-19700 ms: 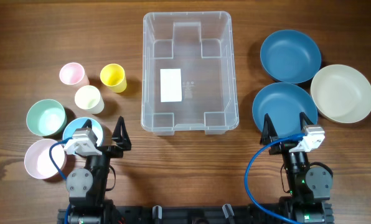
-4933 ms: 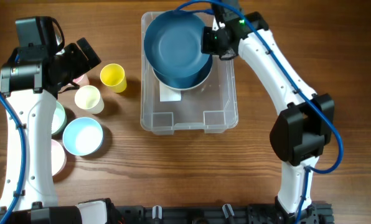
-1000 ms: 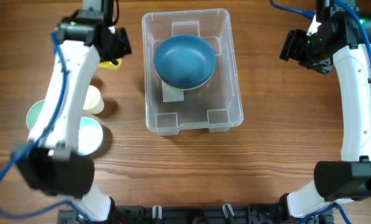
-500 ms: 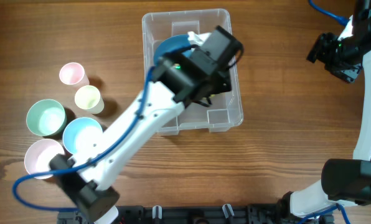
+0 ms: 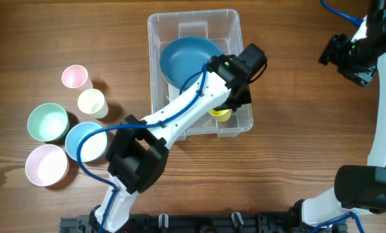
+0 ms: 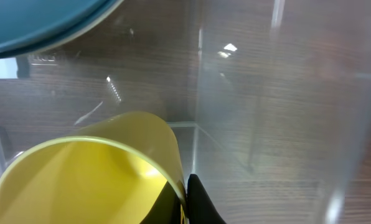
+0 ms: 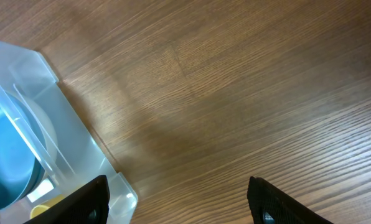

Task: Pack container
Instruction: 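Carry the yellow cup with the left gripper into the container, then release the yellow cup in the container and withdraw the left arm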

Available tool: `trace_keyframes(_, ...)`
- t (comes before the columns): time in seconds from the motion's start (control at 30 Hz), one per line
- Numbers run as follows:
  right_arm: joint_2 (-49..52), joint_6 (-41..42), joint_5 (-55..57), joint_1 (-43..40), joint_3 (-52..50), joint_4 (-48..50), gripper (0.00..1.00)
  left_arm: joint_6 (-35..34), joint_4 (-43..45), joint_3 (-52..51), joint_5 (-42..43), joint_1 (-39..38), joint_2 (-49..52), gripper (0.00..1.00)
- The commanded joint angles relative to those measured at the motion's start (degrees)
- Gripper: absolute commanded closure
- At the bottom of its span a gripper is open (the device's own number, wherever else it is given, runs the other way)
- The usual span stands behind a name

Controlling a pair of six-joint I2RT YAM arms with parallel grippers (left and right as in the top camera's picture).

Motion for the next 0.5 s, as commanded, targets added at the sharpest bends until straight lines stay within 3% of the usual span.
trace_keyframes(0.0,-1.62,-0.92,-0.98,0.22,-0.15,-0.04,0.28,-0.94,-0.15,-0.09,0.48,-0.22,1.05,0.89)
trace_keyframes(0.07,-1.62,-0.92,-0.98,0.22,-0.15,-0.04,0.28,-0.94,-0.15,-0.09,0.48,-0.24,1.42,0.84)
trace_keyframes(0.13,-1.62,-0.92,-0.98,0.22,-0.15,-0.07,0.28,-0.94,-0.15,-0.09,0.48,-0.24,1.46,0.67)
trace_keyframes(0.17,-1.62,-0.94,-0.98,0.22,-0.15,-0.07,0.28,-0.94,-0.13,-0.09,0.48,-0.26,1.46,0.66)
trace_keyframes(0.3,-1.62,-1.14,-1.86,0.22,-0.15,-0.24,0.28,-0.26,-0.15,0.15,0.31,0.15,0.09,0.66)
trace_keyframes(0.47,-1.6,-1.29,-1.81,1.11,-0.46,-1.11,0.37,3.48,-0.15,2.12,-8.26,4.2,-9.62,0.68)
